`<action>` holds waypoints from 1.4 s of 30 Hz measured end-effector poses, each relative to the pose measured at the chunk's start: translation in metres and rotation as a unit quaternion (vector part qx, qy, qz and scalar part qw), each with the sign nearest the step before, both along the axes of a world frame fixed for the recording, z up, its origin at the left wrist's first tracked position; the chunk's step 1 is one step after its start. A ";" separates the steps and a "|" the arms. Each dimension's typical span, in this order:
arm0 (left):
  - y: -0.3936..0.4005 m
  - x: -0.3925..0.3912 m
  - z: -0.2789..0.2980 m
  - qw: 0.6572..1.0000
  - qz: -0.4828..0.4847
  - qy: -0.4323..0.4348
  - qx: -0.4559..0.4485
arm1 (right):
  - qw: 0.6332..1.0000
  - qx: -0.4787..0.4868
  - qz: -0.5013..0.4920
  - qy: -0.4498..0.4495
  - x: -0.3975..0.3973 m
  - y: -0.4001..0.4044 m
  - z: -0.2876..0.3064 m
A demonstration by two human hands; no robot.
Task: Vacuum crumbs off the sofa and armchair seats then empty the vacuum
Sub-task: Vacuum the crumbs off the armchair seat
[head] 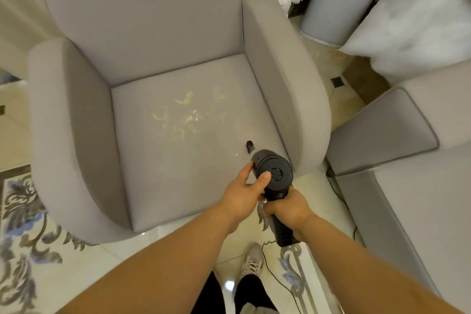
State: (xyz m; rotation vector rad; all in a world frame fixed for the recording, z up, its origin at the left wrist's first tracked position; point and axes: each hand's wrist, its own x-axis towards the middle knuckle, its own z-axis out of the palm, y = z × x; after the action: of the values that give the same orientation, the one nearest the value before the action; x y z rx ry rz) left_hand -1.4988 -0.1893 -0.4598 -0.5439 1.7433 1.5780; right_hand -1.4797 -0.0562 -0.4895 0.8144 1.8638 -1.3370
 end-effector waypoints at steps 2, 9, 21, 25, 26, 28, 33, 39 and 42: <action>-0.013 0.003 0.002 1.000 0.015 -0.004 0.001 | 1.000 -0.009 0.022 -0.008 0.000 -0.012 0.003; -0.082 0.015 0.009 0.999 0.038 -0.013 -0.008 | 0.999 -0.036 0.030 -0.021 0.010 -0.085 0.007; -0.067 -0.031 0.022 0.999 -0.041 0.017 0.029 | 0.994 0.063 -0.059 0.064 -0.018 -0.075 0.018; -0.047 -0.044 0.003 0.998 -0.055 0.007 0.026 | 0.995 0.058 -0.073 0.039 -0.034 -0.056 -0.003; -0.048 -0.045 0.002 0.999 -0.047 0.004 0.026 | 0.996 0.058 -0.066 0.033 -0.037 -0.056 -0.005; -0.055 -0.043 -0.002 0.999 -0.035 -0.010 0.025 | 0.997 0.066 -0.046 0.019 -0.033 -0.062 -0.010; -0.080 -0.037 0.006 1.000 -0.001 -0.026 0.010 | 0.999 0.037 0.005 -0.005 -0.026 -0.086 -0.002; -0.106 -0.035 0.022 0.999 0.031 -0.009 -0.022 | 0.999 -0.007 0.041 -0.010 -0.033 -0.111 0.010; -0.103 -0.040 0.028 0.999 0.029 -0.001 -0.032 | 0.999 -0.015 0.043 0.000 -0.039 -0.108 0.015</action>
State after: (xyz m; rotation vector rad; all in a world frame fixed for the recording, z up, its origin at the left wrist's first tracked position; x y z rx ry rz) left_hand -1.5390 -0.2926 -0.4318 -0.6329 1.7964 1.5649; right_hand -1.5187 -0.1638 -0.4743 0.7107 1.8537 -1.3069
